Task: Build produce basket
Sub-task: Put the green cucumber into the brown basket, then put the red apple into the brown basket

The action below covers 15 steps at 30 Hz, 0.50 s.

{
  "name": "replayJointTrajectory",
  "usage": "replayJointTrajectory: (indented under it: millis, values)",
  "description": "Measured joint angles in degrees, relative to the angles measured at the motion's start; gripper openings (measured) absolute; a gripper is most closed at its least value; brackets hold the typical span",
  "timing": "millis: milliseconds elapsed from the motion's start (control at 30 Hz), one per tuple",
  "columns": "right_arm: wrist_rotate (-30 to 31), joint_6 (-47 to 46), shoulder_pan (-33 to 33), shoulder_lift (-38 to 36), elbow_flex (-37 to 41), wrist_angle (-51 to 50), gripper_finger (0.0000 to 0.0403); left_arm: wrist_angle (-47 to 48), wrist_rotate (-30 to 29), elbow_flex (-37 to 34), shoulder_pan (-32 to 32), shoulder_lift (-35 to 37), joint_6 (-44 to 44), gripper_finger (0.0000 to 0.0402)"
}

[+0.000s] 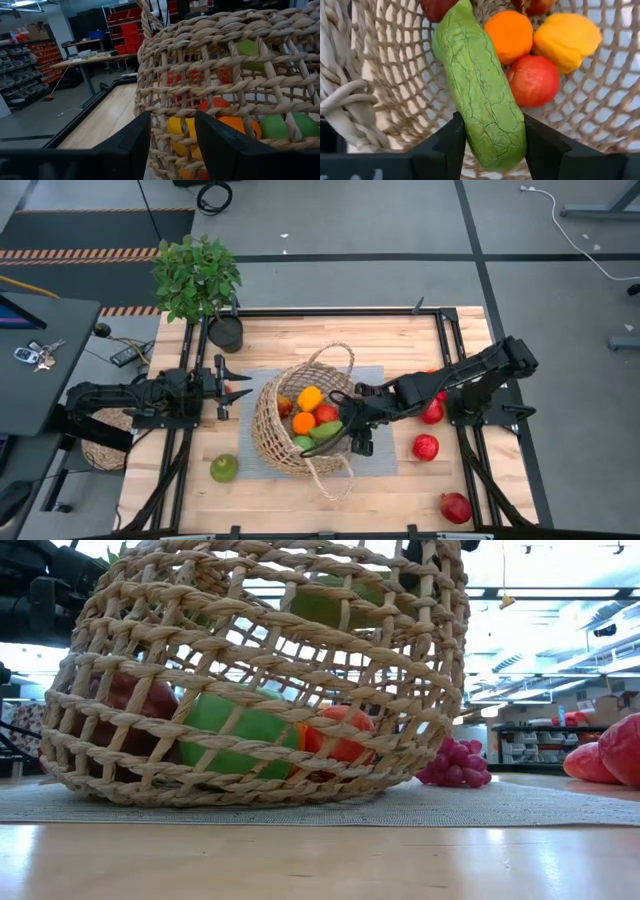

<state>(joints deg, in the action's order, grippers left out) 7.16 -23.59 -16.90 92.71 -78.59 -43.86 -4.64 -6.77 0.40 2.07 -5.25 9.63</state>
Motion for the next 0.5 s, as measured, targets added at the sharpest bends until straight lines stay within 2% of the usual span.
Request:
replayJointTrajectory:
  millis: [167, 433, 500]
  values:
    - [3.5, 2.2, 0.3, 0.0, 0.0, 0.2, 0.0198, 0.0, 0.0, 0.0, 0.0, 0.0, 0.0, 0.0160]
    - [3.7, 2.7, 1.5, -0.1, 0.0, -0.3, 0.0273, 0.0, 0.0, 0.0, 0.0, 0.0, 0.0, 0.0160]
    - [3.9, 2.2, 1.7, -0.6, -1.3, -4.3, 0.0288, 0.0, 0.0, 0.0, 0.0, 0.0, 0.0, 0.0160]
